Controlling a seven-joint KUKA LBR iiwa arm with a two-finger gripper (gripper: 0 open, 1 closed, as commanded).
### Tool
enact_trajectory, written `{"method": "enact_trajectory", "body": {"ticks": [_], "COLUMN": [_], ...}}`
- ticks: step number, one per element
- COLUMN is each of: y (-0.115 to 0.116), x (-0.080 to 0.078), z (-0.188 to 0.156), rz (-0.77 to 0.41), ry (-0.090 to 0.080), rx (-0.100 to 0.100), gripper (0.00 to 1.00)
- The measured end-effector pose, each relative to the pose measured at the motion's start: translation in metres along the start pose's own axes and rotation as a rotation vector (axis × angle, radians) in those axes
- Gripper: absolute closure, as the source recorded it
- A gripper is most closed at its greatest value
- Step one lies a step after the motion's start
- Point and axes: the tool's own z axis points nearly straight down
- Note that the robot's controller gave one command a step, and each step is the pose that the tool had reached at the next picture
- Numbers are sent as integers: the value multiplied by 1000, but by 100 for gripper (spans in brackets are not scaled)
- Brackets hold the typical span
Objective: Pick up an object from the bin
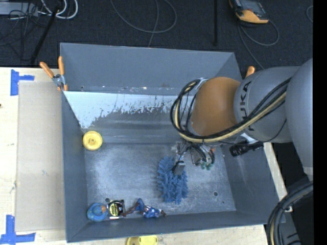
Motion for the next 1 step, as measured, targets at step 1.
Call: {"method": "enact_trajectory", "body": {"ticks": [1], "y": [8], "x": [7], "z": [-161], "rz": [39], "ry": [-4], "rx": [0], "gripper": [100]}}
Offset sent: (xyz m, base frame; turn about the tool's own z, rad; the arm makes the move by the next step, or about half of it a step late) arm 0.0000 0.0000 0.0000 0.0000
